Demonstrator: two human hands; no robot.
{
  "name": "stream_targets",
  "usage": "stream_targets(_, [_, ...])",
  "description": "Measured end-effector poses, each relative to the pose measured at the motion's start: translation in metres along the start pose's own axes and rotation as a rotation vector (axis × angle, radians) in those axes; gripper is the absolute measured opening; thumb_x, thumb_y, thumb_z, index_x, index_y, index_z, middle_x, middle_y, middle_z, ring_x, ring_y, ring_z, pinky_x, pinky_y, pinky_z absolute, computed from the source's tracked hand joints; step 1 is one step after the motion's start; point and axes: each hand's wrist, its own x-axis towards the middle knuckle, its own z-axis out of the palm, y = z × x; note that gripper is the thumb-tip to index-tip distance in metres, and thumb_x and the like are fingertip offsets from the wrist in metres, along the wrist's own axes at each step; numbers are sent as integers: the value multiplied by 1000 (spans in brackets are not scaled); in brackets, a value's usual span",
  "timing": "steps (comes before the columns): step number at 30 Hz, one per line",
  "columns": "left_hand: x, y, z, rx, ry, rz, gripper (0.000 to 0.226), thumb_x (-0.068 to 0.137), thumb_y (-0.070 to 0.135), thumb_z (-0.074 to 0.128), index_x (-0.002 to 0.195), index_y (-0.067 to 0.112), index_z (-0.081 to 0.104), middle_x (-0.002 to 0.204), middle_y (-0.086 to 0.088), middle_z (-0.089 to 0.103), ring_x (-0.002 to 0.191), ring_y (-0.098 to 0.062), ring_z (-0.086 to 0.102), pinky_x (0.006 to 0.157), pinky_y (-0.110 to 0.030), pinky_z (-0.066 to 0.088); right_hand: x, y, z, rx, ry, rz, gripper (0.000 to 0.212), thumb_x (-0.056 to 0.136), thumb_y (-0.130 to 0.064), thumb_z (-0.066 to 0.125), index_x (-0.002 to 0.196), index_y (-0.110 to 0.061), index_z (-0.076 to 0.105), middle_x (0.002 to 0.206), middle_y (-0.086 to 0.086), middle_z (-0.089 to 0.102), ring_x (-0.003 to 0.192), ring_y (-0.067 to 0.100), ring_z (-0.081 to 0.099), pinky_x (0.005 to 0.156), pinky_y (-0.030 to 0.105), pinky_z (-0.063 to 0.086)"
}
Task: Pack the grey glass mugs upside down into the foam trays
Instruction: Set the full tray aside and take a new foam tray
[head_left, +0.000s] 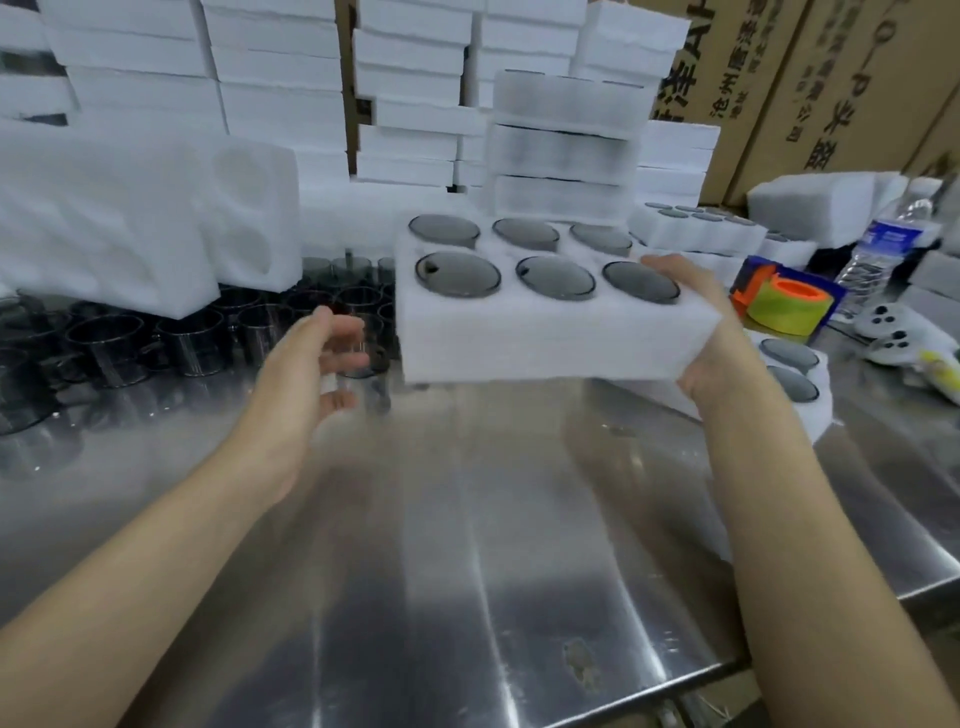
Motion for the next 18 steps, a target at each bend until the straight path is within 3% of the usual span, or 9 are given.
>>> stream_targets(2, [-8,-14,11,127,-13,78,29,103,24,37,95,22,65,100,0,64,91,-9,59,68,-25,45,1,-10,-20,56,184,-88,14,85,-31,58,82,-20,67,72,2,64,62,23,62,54,24,50])
stream_targets(4, [-15,-27,20,250,-78,144,29,102,16,38,92,21,65,96,1,64,87,-4,58,73,-23,45,1,-14,-38,100,362,-133,17,81,-29,62,94,-20,68,86,3,67,70,24,63,62,30,51])
stream_targets(6, [-16,-35,27,341,-154,140,31,102,13,38,91,19,66,94,3,63,79,5,57,69,-15,45,1,-16,-58,133,525,-205,13,79,-23,65,91,-18,67,82,3,67,65,22,62,59,30,50])
stream_targets(8, [-12,-38,30,350,-185,122,32,101,13,38,91,17,68,95,2,64,80,4,58,69,-16,47,2,-18,-77,107,665,-279,11,76,-22,69,84,-17,64,86,4,66,75,22,62,65,32,50])
stream_targets(10, [-8,-41,30,340,-183,110,32,101,12,39,90,17,68,95,-1,65,82,-3,60,70,-21,48,5,-16,-95,-51,766,-310,10,75,-28,70,78,-23,62,91,0,65,86,20,60,77,31,48])
stream_targets(14, [-5,-46,27,312,-173,92,33,101,14,40,86,17,69,92,-6,68,89,-21,62,76,-32,48,15,-10,-116,-339,931,-249,23,86,-33,53,65,-22,55,82,1,60,83,19,52,76,30,41])
stream_targets(17, [-4,-47,27,323,-184,97,33,101,15,40,85,18,69,90,-5,69,88,-21,63,74,-29,48,11,-14,-112,-659,1146,-414,35,83,-31,37,91,-19,70,94,4,69,87,23,58,75,35,43])
stream_targets(18, [-4,-48,26,321,-185,99,33,101,15,40,85,18,69,90,-5,69,88,-20,63,72,-27,48,7,-17,-102,-685,1116,-517,38,82,-31,37,95,-20,71,95,3,70,88,22,60,75,36,45])
